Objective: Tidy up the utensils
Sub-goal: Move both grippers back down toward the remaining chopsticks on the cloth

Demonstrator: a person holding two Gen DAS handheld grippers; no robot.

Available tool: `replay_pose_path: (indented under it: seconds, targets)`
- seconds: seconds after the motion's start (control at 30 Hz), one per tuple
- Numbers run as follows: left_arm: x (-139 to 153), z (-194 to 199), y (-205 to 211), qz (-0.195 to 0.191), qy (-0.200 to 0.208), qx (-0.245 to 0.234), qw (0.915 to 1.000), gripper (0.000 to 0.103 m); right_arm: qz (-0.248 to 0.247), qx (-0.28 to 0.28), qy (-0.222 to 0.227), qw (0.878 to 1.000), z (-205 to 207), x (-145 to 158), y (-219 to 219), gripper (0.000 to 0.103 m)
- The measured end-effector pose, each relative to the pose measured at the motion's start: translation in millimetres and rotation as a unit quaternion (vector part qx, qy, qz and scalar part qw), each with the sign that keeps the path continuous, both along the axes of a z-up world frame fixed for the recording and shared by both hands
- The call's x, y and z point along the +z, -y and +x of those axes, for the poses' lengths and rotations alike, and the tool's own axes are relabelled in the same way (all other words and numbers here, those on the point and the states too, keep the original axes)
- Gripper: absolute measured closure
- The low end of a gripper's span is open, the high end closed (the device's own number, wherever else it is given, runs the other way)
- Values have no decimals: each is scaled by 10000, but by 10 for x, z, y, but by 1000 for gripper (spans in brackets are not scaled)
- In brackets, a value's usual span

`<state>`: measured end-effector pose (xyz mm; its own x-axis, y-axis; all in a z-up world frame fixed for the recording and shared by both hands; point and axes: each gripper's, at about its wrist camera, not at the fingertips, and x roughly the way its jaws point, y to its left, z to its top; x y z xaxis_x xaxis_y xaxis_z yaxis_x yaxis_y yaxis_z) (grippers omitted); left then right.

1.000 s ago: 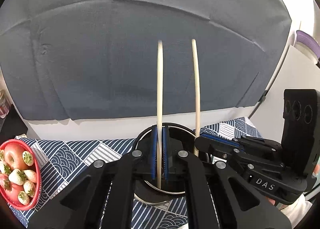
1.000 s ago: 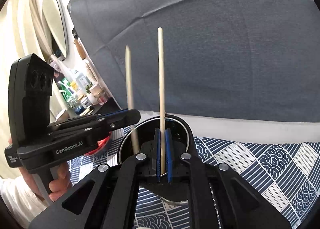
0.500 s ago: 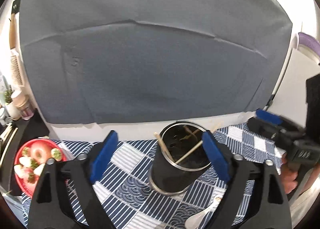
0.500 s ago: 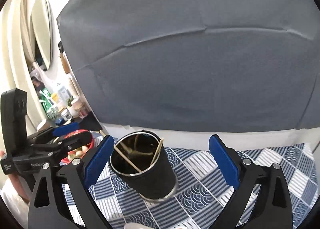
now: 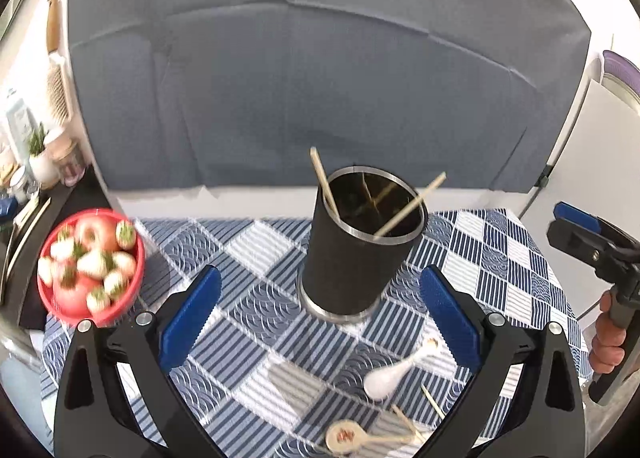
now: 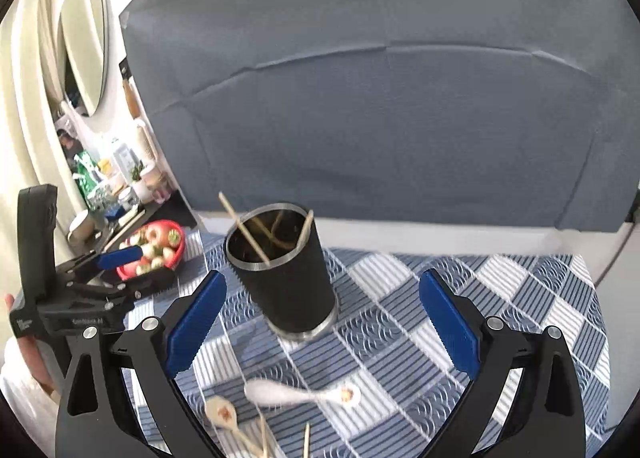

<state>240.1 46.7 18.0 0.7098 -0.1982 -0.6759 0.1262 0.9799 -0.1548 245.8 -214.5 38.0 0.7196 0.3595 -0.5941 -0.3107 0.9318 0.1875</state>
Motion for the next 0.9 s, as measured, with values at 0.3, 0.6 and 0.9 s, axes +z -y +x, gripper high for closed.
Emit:
replay_pose_path:
  seconds: [0.3,0.6,0.9]
  targets:
    - [-250,-455,87,67,-454,75,9989,6,-66,5,-421,9991,-533,-314,177,10]
    - [-575,-843,204,124,-952,99,9953,6,-284,129,-859,9958,-880,-663,238,10]
    - [-997,-968,455,45,-1416,-77,9899,6,-685,368,-1385,9873,-1035,-1140,209,10]
